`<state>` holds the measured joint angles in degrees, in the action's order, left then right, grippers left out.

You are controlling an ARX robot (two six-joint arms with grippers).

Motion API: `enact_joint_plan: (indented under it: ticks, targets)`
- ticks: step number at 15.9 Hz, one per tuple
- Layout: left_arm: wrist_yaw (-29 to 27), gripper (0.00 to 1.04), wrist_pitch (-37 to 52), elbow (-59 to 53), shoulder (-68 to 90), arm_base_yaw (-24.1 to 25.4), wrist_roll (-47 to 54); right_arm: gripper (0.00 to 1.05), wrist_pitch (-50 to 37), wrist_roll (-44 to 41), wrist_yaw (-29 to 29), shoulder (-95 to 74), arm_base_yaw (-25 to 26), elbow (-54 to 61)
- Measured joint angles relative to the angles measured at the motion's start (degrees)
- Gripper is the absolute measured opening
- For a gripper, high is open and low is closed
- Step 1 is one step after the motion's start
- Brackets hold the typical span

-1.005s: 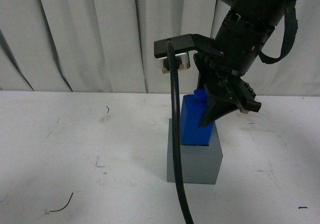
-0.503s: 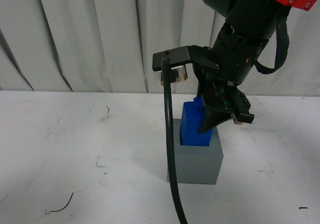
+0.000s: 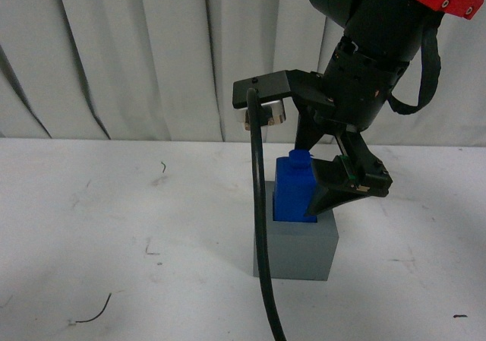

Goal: Insert blue part into gray base

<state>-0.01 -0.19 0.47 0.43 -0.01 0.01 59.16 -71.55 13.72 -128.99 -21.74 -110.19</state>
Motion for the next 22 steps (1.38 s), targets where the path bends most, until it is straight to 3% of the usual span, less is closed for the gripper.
enact_joint_plan:
  ticks: [5,7,10,14,16,19,21,22]
  targets:
    - [0.0,0.98,0.0,0.0,0.0,0.0,0.0,0.98,-3.4,0.4,6.4,8.1,1.7,4.6]
    - [0.0,0.98,0.0,0.0,0.0,0.0,0.0,0.98,-10.0,0.6,10.7,13.4,3.6,10.1]
    - [0.0,0.98,0.0,0.0,0.0,0.0,0.0,0.98,-38.9,7.5,11.9,25.8,8.4,27.2]
    - [0.0,0.98,0.0,0.0,0.0,0.0,0.0,0.98,-82.3,34.9,2.3,35.6,20.9,53.9]
    - [0.0,0.98,0.0,0.0,0.0,0.0,0.0,0.98,-98.8,46.8,3.8,43.8,27.2,68.1]
    - [0.0,0.98,0.0,0.0,0.0,0.0,0.0,0.98,-102.3,53.6,7.3,53.3,31.1,77.5]
    - [0.0,0.98,0.0,0.0,0.0,0.0,0.0,0.73,-93.8,65.2,-4.0,67.2,30.3,85.6]
    - [0.0,0.98,0.0,0.0,0.0,0.0,0.0,0.65,-91.7,66.8,-4.8,71.4,30.4,88.0]
